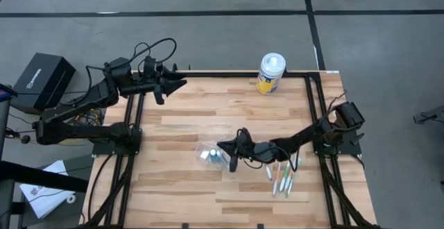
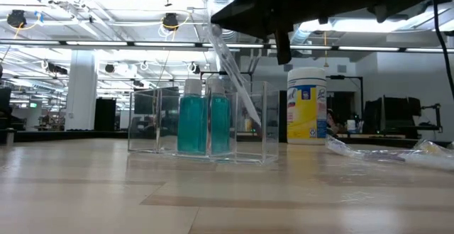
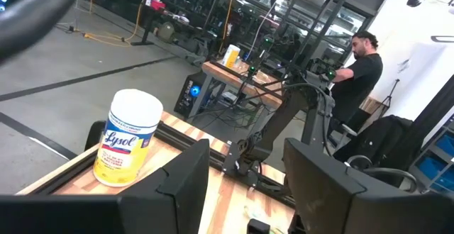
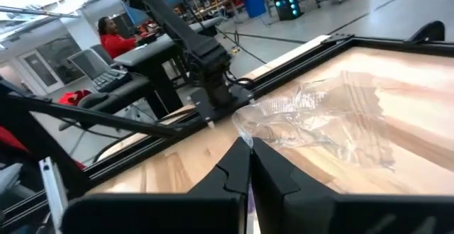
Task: Pick & Place toothbrushing station
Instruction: Put the top purple toothbrush into the transparent organizer, then put the left orange toothbrush into the transparent organizer
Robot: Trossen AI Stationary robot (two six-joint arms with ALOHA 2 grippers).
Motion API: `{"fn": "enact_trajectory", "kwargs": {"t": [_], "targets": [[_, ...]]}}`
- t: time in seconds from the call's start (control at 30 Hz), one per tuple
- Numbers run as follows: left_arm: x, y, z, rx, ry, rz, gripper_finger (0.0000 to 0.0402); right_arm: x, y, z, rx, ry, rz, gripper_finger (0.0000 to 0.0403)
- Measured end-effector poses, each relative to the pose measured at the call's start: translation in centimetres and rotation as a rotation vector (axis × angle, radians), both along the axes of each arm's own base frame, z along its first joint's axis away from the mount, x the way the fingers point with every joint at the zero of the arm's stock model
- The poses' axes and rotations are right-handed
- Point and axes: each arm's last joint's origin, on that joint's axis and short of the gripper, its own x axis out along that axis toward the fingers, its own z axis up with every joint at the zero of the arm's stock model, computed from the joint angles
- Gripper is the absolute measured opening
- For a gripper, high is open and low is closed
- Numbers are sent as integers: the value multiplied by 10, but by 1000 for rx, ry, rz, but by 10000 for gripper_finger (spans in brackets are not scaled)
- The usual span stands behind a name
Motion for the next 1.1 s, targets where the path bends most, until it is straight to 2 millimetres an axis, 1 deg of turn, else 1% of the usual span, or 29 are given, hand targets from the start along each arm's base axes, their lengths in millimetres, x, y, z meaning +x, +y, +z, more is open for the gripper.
{"fn": "enact_trajectory", "kwargs": {"t": [0.1, 0.17, 0.27, 0.4, 0.5, 0.6, 0.73, 0.83, 0.93, 1.0, 1.07, 1.1], "targets": [[0, 0, 0, 0, 0, 0, 176, 0, 0, 0, 31, -9, 11, 15], [0, 0, 0, -2, 0, 0, 176, 0, 1, 0, 67, -16, 24, 35], [0, 0, 0, -4, -1, 0, 176, 0, 1, 0, 109, -24, 43, 77], [0, 0, 0, -5, 0, 0, 176, -2, 7, 3, 118, -38, 74, 137], [0, 0, 0, -5, 0, 0, 176, -7, 10, 18, 128, -86, 94, 173], [0, 0, 0, -9, 0, 0, 176, -18, 13, 47, 105, -160, 118, 197], [0, 0, 0, -9, 0, 0, 176, -43, 9, 93, 68, -246, 137, 204], [0, 0, 0, -15, -1, 0, 176, -66, 1, 117, 46, -207, 86, 196], [0, 0, 0, -31, -4, 0, 176, -91, -8, 126, 102, -110, -15, 179], [0, 0, 0, -34, -5, 0, 176, -108, -16, 125, 241, -47, -69, 168], [0, 0, 0, -39, -6, 0, 176, -124, -24, 118, 417, 29, -133, 158], [0, 0, 0, -47, -7, 0, 176, -130, -27, 113, 470, 79, -153, 155]]}}
